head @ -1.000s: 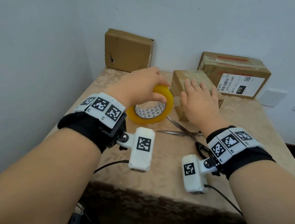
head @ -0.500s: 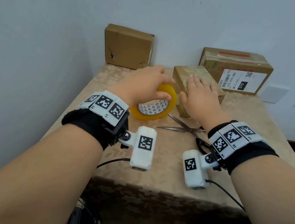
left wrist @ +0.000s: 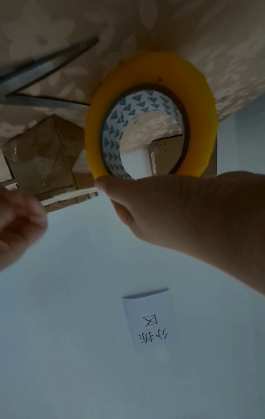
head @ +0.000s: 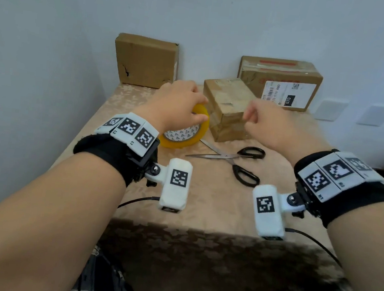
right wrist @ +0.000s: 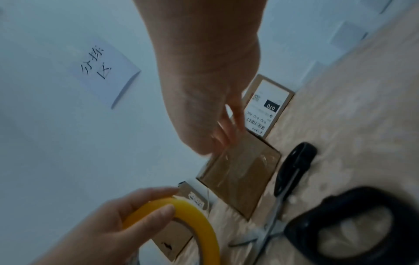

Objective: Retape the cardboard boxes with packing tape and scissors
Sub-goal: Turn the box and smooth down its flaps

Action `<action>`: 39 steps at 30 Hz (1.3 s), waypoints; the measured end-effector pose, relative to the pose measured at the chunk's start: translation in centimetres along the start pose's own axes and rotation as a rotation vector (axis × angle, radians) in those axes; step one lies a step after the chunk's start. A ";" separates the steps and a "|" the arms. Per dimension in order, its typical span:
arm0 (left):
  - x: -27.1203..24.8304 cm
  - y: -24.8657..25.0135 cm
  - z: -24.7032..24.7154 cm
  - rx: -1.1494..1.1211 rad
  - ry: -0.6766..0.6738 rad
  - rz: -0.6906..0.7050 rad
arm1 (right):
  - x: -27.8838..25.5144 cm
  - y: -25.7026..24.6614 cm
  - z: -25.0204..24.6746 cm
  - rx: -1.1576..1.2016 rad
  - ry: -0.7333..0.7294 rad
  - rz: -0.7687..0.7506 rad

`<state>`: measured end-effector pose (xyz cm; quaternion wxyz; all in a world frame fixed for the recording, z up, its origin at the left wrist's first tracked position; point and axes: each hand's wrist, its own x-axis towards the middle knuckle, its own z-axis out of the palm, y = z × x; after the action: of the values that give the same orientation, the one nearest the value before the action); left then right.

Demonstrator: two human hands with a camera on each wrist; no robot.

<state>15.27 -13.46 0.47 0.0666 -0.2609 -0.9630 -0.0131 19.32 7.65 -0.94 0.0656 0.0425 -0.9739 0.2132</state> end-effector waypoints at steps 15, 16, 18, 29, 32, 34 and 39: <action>-0.7 0.1 -0.8 -0.051 -0.017 -0.084 | -3.4 -0.8 -0.6 -0.214 -0.511 0.073; -0.8 0.0 -0.7 -0.055 -0.016 -0.083 | -3.6 -0.8 -1.3 -0.149 -0.507 0.108; -0.9 0.0 -0.8 -0.064 -0.013 -0.080 | -4.2 -0.6 -2.4 0.053 -0.482 0.175; -0.9 -0.4 -0.7 -0.129 0.000 -0.075 | -5.4 -1.3 -1.7 0.598 -0.739 0.414; -0.9 -0.7 -0.5 -0.149 0.018 -0.070 | -5.0 -1.3 -1.3 0.650 -0.724 0.435; -0.9 -0.7 -0.4 -0.165 0.026 -0.067 | -4.7 -1.6 -0.8 0.689 -0.694 0.451; 0.2 -0.7 -0.5 -0.211 0.046 -0.132 | -4.3 -2.1 -0.3 0.656 -0.729 0.476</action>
<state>14.85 -13.99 0.97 0.0596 -0.2020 -0.9696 -0.1247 23.86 6.10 -0.48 -0.3433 -0.0897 -0.7986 0.4861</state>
